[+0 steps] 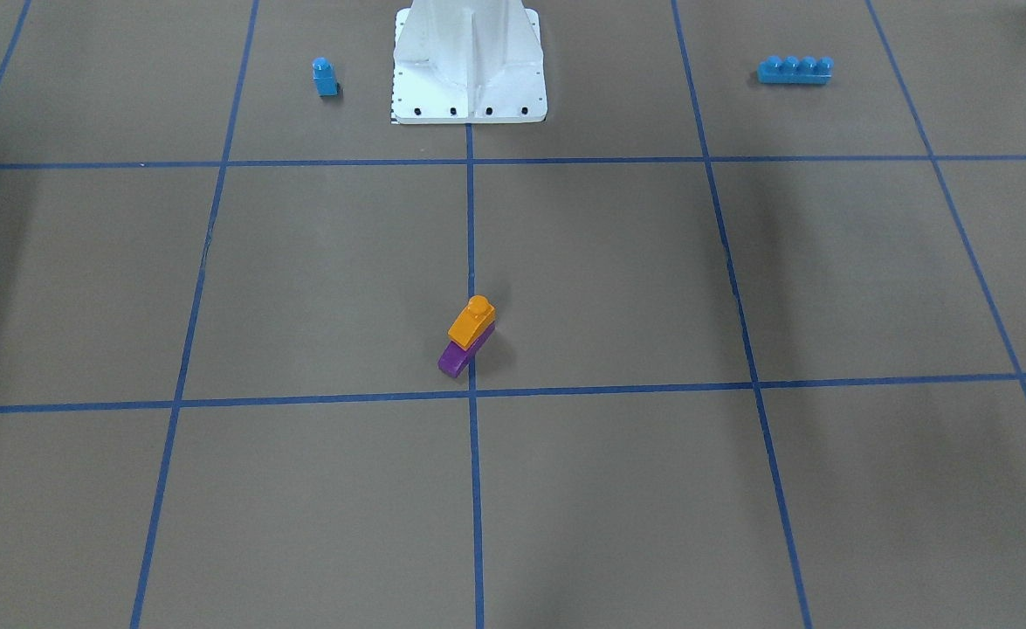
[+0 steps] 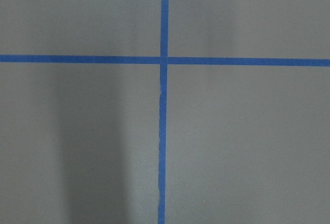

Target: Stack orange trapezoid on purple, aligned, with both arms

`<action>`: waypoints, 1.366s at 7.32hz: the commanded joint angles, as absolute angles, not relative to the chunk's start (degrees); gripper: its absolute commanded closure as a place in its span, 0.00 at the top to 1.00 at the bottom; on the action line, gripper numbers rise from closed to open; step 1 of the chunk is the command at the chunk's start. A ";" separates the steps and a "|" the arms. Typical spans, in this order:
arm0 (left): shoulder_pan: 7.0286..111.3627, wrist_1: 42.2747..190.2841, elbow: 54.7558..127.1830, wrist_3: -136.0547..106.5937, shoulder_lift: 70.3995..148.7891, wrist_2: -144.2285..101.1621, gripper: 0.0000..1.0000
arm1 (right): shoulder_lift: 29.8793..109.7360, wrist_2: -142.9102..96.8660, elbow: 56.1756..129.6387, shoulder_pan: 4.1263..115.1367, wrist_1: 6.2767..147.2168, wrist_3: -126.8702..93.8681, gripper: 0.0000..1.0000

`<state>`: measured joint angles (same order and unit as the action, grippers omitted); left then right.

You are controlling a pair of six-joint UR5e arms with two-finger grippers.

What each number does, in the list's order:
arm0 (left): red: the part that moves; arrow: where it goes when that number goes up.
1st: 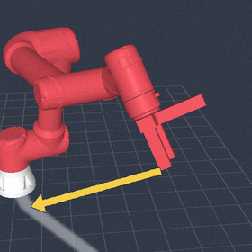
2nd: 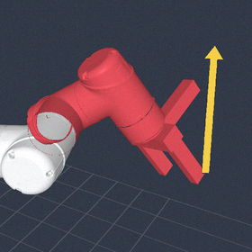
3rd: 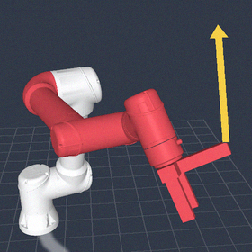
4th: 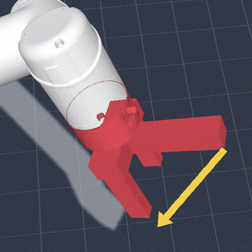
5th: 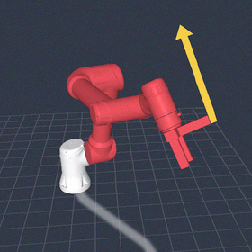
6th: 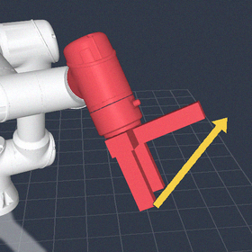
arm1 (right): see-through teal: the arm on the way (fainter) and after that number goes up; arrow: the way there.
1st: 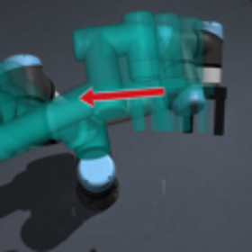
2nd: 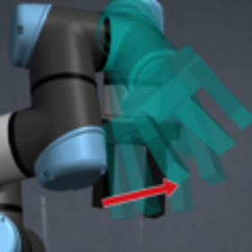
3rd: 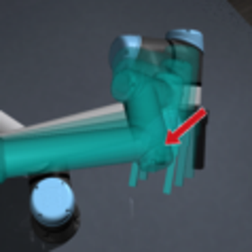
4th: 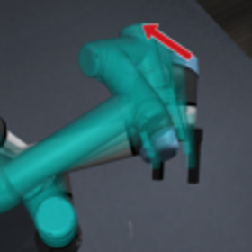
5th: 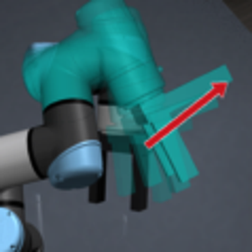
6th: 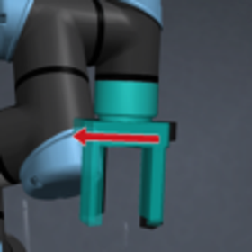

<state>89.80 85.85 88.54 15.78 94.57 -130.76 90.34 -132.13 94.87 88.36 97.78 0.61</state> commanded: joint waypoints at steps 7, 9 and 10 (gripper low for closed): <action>89.74 85.87 88.68 2.46 94.83 -130.69 1.00 | 90.26 -132.01 94.83 89.03 97.82 0.62 1.00; 89.74 85.87 88.68 2.46 94.83 -130.61 1.00 | 90.18 -132.01 94.83 89.12 97.82 0.62 1.00; 89.74 85.87 88.68 2.46 94.75 -130.61 1.00 | 90.09 -132.01 94.83 89.12 97.82 0.62 1.00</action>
